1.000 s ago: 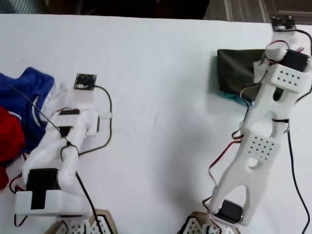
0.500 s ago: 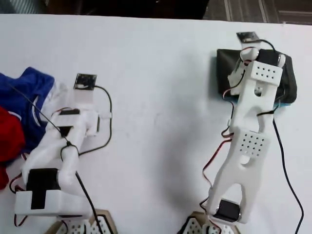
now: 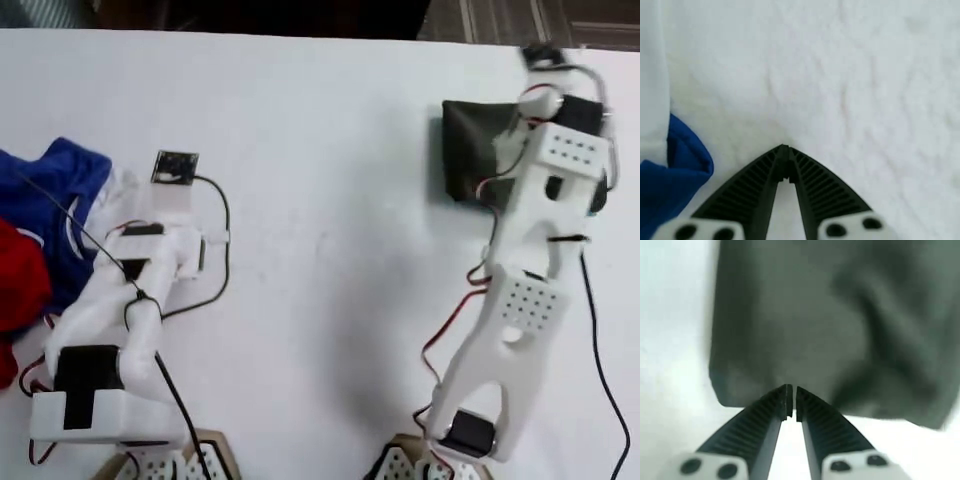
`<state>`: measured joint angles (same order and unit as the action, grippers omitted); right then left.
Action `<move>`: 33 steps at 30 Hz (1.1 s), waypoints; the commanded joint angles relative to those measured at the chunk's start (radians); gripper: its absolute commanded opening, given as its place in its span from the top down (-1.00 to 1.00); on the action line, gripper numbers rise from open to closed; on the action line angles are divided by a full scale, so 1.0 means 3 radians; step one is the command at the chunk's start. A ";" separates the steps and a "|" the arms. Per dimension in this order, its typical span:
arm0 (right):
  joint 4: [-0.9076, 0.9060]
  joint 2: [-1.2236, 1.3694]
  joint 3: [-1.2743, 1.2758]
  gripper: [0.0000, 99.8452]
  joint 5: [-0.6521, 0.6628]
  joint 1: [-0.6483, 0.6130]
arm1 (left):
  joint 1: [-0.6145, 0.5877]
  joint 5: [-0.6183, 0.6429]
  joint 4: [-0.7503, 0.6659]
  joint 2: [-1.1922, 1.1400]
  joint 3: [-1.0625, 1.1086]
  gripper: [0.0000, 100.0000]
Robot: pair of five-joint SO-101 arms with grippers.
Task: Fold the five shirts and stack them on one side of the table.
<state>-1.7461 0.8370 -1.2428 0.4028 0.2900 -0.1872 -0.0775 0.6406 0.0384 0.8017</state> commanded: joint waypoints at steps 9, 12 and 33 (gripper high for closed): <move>0.0013 -0.2591 0.2782 0.96 0.0113 0.0064 | 0.0036 0.0010 -0.0036 0.0000 -0.0110 0.95; 0.0361 -0.3163 0.3826 0.96 0.0281 -0.0084 | 0.0036 0.0010 -0.0036 0.0000 -0.0110 0.95; 0.3388 -0.4774 0.8112 0.96 0.0286 -0.0258 | 0.0036 0.0010 -0.0036 0.0000 -0.0110 0.95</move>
<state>-0.7472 -0.5577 1.1891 0.4872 0.2179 -0.1872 -0.0775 0.6406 0.0384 0.8017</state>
